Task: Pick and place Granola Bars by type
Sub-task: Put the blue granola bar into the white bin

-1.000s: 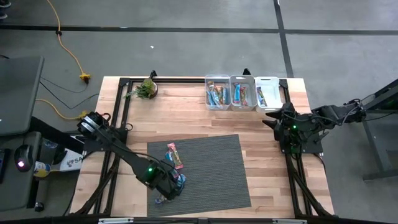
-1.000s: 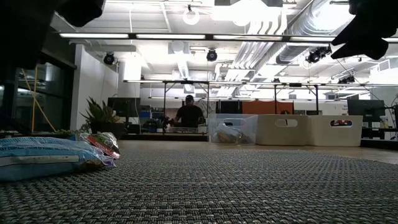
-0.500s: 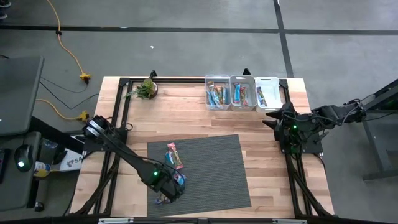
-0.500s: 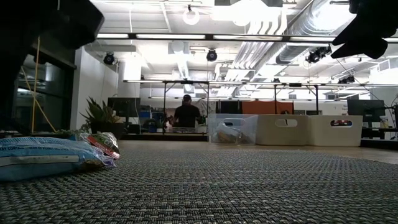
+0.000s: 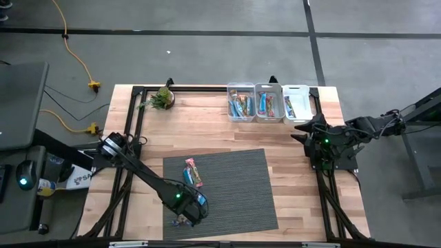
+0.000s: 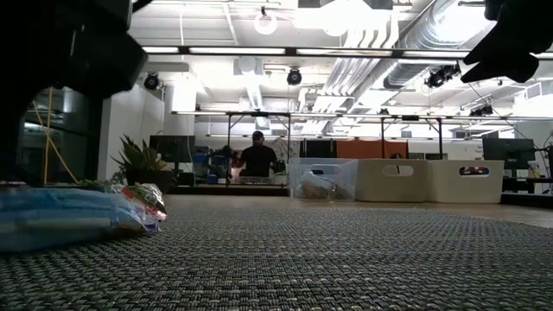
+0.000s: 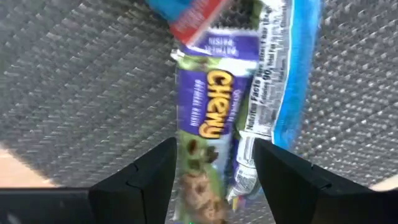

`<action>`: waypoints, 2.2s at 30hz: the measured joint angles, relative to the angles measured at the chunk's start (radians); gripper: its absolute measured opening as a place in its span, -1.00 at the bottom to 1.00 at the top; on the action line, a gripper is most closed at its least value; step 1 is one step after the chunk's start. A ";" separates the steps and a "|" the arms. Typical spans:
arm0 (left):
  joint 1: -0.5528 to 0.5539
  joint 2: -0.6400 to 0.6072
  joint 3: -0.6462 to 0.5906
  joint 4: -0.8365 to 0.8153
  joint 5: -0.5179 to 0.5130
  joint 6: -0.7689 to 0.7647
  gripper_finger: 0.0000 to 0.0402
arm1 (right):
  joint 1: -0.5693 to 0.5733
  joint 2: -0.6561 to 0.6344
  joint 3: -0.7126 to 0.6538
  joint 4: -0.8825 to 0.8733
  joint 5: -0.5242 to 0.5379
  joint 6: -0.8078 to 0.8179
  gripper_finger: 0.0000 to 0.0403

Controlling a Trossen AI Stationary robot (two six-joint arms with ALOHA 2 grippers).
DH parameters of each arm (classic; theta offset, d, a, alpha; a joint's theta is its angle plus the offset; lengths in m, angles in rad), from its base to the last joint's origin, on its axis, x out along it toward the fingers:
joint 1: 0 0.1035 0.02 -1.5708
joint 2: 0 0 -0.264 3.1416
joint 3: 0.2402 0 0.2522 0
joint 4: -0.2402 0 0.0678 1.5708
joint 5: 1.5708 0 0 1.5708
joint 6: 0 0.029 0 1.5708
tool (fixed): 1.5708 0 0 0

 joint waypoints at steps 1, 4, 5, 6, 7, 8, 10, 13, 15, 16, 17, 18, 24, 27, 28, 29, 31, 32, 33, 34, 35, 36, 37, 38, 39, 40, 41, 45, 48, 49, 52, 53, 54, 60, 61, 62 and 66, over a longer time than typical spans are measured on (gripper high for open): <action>0.000 0.004 -0.002 -0.003 0.003 0.000 0.04 | 0.000 0.000 0.000 0.001 0.003 -0.001 0.04; 0.000 0.021 -0.002 0.015 0.023 0.000 0.04 | 0.000 0.000 0.000 0.000 0.002 -0.004 0.04; 0.000 0.027 -0.002 0.021 0.030 0.002 0.04 | 0.000 0.000 0.000 0.000 0.003 -0.004 0.04; 0.000 0.030 -0.002 0.020 0.035 0.008 0.04 | 0.000 0.000 0.000 0.000 0.002 -0.003 0.04; 0.000 0.035 -0.002 0.023 0.041 0.012 0.04 | 0.000 0.000 0.000 0.000 0.003 -0.004 0.04; 0.000 0.041 -0.001 0.028 0.049 0.012 0.04 | 0.000 0.000 0.000 0.000 0.002 -0.007 0.04; 0.001 0.045 0.000 0.032 0.055 0.015 0.04 | 0.000 0.000 0.000 0.000 0.002 -0.011 0.04; 0.000 0.046 0.000 0.032 0.052 0.016 0.04 | 0.000 0.001 0.000 0.000 0.002 -0.012 0.04; 0.000 0.046 0.000 0.030 0.054 0.017 0.04 | 0.000 0.000 0.000 0.001 0.001 -0.016 0.04; 0.000 0.046 0.000 0.027 0.056 0.018 0.03 | 0.000 0.001 0.000 0.000 0.001 -0.017 0.04; 0.000 0.046 0.000 0.026 0.060 0.018 0.02 | 0.000 0.001 0.000 0.001 0.002 -0.018 0.04; 0.000 0.047 0.000 0.026 0.063 0.018 -0.01 | 0.000 0.001 0.000 0.001 0.002 -0.019 0.04; 0.000 0.047 -0.001 0.032 0.063 0.027 -0.29 | 0.000 0.001 0.000 0.001 0.001 -0.019 0.04; 0.000 0.047 -0.001 0.032 0.063 0.027 -0.45 | 0.000 0.001 0.000 0.001 0.002 -0.019 0.04; 0.000 0.047 -0.001 0.031 0.063 0.027 -0.50 | 0.000 0.001 0.000 0.001 0.001 -0.019 0.04; 0.000 0.047 -0.001 0.031 0.063 0.027 -0.55 | 0.000 0.001 0.000 0.001 0.001 -0.019 0.04; 0.000 0.047 -0.001 0.028 0.063 0.028 -0.63 | 0.000 0.001 0.000 0.001 0.001 -0.019 0.04; 0.000 0.047 -0.001 0.026 0.064 0.028 -0.66 | 0.000 0.001 0.000 0.001 0.001 -0.019 0.04; 0.000 0.047 -0.001 0.025 0.066 0.028 -0.70 | 0.000 0.001 0.000 0.000 0.001 -0.019 0.04; 0.000 0.046 -0.002 0.025 0.071 0.028 -0.72 | 0.000 0.001 0.000 0.001 0.001 -0.019 0.04; 0.000 0.044 -0.002 0.024 0.075 0.028 -0.74 | 0.000 0.001 0.000 0.001 0.001 -0.019 0.04; 0.000 0.042 -0.003 0.024 0.079 0.029 -0.75 | 0.000 0.001 0.000 0.001 0.001 -0.019 0.04; 0.000 0.042 -0.003 0.023 0.081 0.029 -0.76 | 0.000 0.001 0.000 0.001 0.001 -0.019 0.04; 0.000 0.042 -0.002 0.020 0.081 0.028 -0.76 | 0.000 0.001 0.000 0.001 0.001 -0.019 0.04; 0.000 0.038 0.003 0.004 0.082 0.028 -0.76 | 0.000 0.001 0.000 0.001 0.001 -0.019 0.04; -0.001 0.035 0.008 -0.020 0.081 0.029 -0.77 | 0.000 0.001 0.000 0.000 0.001 -0.019 0.04; -0.001 0.033 0.016 -0.045 0.081 0.029 -0.77 | 0.000 0.001 0.000 0.001 0.001 -0.019 0.04; -0.001 0.020 0.060 -0.143 0.054 0.031 -0.77 | 0.000 0.001 0.000 0.001 0.001 -0.022 0.04; -0.001 0.021 0.093 -0.198 0.027 0.034 -0.77 | 0.000 0.001 0.000 0.000 0.002 -0.027 0.04; 0.000 0.021 0.103 -0.229 0.019 0.034 -0.77 | 0.000 0.001 0.000 0.001 0.003 -0.027 0.04; 0.000 0.020 0.128 -0.261 0.000 0.034 -0.77 | 0.000 0.001 0.000 0.000 0.003 -0.031 0.04; 0.000 0.020 0.135 -0.281 -0.005 0.031 -0.77 | 0.000 0.001 0.000 0.001 0.003 -0.036 0.04; 0.000 0.019 0.138 -0.305 -0.008 0.026 -0.77 | 0.000 0.001 0.000 0.000 0.003 -0.037 0.04; 0.000 0.019 0.142 -0.307 -0.013 0.030 -0.77 | 0.000 0.001 0.000 0.001 0.005 -0.038 0.04; 0.000 0.019 0.142 -0.306 -0.016 0.030 -0.77 | 0.000 0.001 0.000 0.001 0.006 -0.038 0.04; 0.000 0.019 0.142 -0.306 -0.022 0.030 -0.77 | 0.000 0.001 0.000 0.000 0.006 -0.039 0.04; 0.000 0.019 0.142 -0.305 -0.046 0.033 -0.77 | 0.000 0.001 0.000 0.000 0.006 -0.041 0.04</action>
